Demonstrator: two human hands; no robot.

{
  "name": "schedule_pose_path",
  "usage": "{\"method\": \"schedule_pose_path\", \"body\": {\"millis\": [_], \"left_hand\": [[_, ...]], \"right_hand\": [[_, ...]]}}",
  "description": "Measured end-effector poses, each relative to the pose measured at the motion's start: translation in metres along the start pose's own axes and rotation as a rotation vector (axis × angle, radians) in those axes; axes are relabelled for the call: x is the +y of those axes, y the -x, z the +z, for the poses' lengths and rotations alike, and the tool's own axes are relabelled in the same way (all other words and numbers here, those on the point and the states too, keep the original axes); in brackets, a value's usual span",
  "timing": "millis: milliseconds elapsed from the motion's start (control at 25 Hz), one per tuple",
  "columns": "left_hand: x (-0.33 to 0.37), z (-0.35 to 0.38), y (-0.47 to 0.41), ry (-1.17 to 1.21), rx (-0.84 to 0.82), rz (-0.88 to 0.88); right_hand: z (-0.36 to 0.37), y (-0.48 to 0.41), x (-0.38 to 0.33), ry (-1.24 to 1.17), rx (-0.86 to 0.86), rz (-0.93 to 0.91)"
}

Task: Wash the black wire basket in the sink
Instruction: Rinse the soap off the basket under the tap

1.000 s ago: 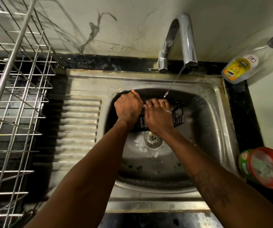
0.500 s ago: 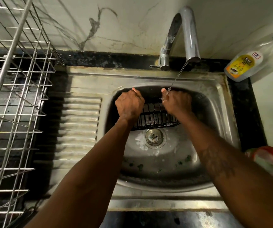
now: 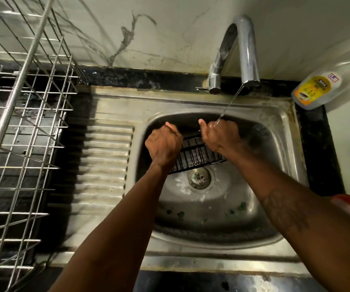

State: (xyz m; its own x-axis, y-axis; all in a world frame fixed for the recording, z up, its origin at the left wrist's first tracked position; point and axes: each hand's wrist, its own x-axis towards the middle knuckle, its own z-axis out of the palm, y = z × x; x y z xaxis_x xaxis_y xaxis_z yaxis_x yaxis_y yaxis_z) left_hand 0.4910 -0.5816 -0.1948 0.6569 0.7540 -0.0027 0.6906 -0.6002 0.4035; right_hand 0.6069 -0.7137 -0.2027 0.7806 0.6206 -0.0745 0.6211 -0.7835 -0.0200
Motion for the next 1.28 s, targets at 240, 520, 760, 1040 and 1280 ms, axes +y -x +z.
{"method": "schedule_pose_path", "body": {"millis": [240, 520, 760, 1040, 1280], "left_hand": [[-0.004, 0.005, -0.001, 0.064, 0.038, -0.188], [-0.001, 0.008, -0.001, 0.032, 0.016, -0.131], [0.009, 0.008, -0.007, 0.010, -0.003, -0.068], [0.038, 0.031, 0.009, 0.159, -0.191, 0.216], [0.012, 0.036, 0.028, 0.608, -0.200, -0.011]], "right_hand": [[0.003, 0.003, -0.029, -0.025, -0.019, -0.498], [0.005, 0.024, 0.036, -0.087, -0.028, -0.342], [0.015, 0.034, -0.060, -0.108, 0.105, -0.017], [-0.002, 0.020, 0.010, -0.031, -0.023, 0.171], [-0.010, 0.005, 0.020, -0.199, -0.145, 0.190]]}}
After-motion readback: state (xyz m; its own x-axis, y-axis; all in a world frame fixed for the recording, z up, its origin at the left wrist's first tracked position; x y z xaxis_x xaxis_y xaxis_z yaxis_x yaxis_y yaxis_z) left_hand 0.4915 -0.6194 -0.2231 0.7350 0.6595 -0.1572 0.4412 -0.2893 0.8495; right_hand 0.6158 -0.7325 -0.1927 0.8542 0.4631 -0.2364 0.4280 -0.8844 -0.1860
